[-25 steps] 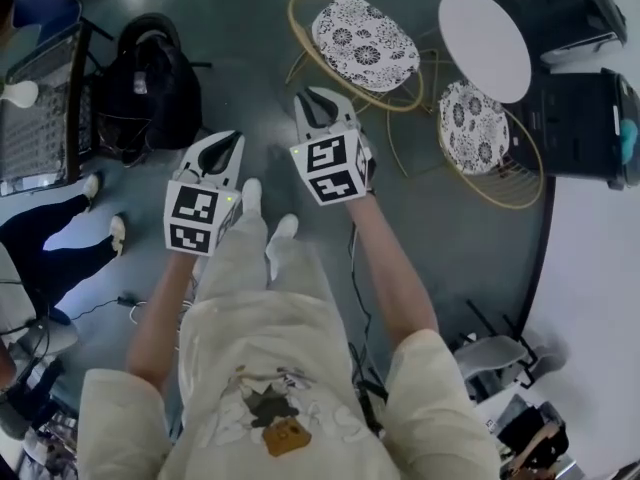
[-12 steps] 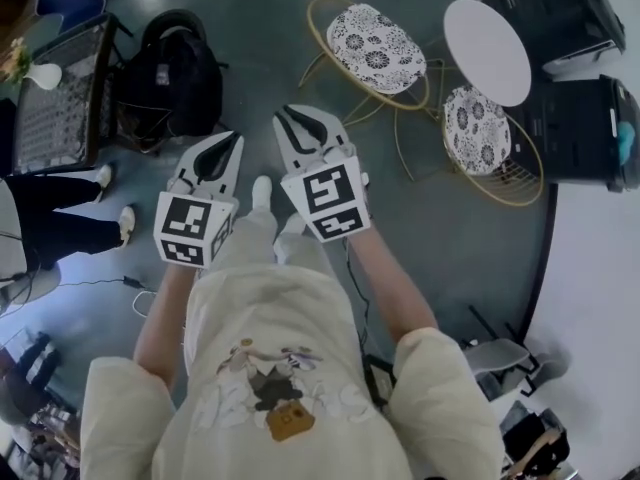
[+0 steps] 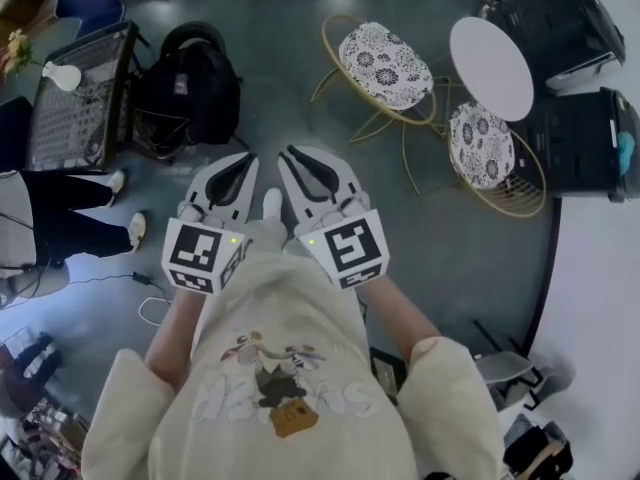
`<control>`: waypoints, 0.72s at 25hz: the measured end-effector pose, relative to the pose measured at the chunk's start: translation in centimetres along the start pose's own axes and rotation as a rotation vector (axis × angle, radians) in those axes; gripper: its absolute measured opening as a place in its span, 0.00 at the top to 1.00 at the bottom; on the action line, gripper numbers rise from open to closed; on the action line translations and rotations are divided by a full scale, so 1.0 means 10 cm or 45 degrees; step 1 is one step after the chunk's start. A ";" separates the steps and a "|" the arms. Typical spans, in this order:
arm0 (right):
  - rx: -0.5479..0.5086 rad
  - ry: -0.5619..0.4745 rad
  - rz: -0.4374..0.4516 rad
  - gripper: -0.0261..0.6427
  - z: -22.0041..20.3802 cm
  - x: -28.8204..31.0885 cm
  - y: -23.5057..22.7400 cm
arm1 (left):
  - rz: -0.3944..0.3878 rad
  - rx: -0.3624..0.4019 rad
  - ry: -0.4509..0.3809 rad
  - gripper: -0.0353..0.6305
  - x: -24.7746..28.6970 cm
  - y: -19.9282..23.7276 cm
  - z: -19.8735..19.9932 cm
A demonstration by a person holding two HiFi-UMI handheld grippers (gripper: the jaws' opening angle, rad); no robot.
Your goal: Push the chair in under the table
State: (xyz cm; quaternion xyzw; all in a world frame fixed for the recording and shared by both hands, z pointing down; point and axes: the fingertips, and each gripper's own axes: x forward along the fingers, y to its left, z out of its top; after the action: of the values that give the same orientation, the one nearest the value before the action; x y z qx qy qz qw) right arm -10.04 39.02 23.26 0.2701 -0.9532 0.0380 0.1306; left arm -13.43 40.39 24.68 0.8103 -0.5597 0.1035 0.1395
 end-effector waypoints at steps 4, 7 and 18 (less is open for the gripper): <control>0.032 -0.072 -0.034 0.91 0.07 -0.08 0.08 | 0.011 -0.021 -0.036 0.93 -0.09 -0.04 0.05; 0.060 -0.102 -0.060 0.92 0.13 -0.07 0.11 | 0.015 -0.035 -0.048 0.93 -0.15 -0.02 0.07; 0.171 -0.107 -0.132 0.94 0.13 -0.07 0.06 | -0.013 -0.065 -0.027 0.93 -0.17 0.01 0.00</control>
State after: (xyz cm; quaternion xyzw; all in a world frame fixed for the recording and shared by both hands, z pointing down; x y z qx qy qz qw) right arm -10.10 39.74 21.82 0.3285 -0.9379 0.0837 0.0737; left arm -14.06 41.82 24.15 0.8104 -0.5594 0.0800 0.1546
